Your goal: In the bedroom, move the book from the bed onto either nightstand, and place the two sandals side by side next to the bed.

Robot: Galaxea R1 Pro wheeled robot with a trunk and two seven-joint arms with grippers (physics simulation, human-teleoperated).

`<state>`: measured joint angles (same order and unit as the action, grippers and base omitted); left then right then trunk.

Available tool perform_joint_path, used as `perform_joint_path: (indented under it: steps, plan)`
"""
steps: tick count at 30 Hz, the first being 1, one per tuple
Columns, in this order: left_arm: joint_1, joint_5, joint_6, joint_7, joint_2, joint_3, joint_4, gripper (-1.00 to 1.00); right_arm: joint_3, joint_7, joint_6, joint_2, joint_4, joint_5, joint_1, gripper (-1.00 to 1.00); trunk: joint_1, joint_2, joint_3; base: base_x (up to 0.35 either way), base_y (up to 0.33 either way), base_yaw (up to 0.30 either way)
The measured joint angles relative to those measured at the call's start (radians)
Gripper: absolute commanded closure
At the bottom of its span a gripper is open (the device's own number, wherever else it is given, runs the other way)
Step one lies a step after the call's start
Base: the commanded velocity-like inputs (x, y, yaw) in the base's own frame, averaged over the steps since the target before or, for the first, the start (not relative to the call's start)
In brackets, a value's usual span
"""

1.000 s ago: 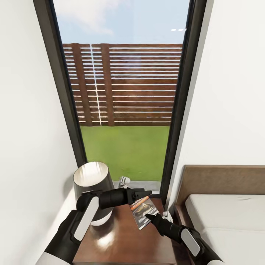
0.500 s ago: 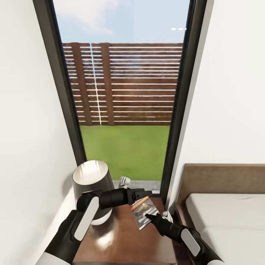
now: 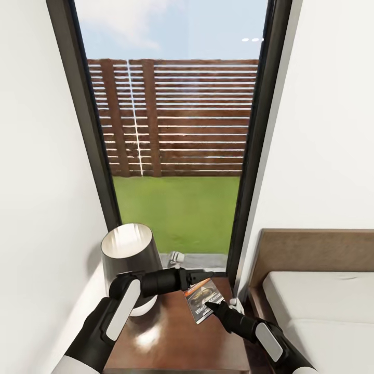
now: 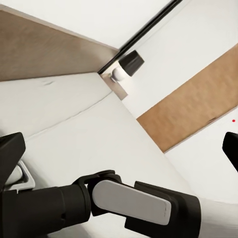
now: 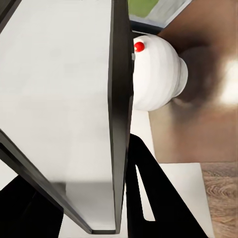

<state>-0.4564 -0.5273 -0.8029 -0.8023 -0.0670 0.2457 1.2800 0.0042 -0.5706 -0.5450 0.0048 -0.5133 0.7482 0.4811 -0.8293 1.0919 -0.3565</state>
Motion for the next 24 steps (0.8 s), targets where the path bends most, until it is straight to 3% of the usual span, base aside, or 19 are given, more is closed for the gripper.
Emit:
perform_joint_path:
  steps: [8,16,24]
  plan:
    - [0.000,0.000,0.000,0.000,0.002,-0.001,-0.001,-1.00,-0.001,0.000,-0.004,0.000,0.004,0.001,0.000,1.00,-0.031,0.056,-0.025,0.000,0.000,0.000]
    - [0.000,0.000,0.000,0.000,0.002,-0.001,-0.001,-1.00,0.000,0.000,-0.081,0.000,0.004,0.003,0.000,1.00,-0.061,0.112,-0.050,0.000,0.000,0.000]
    - [0.000,0.000,0.000,0.000,0.002,-0.001,-0.001,-1.00,0.001,-0.002,-0.090,0.001,0.003,0.003,0.000,1.00,-0.092,0.168,-0.075,0.000,0.000,0.000]
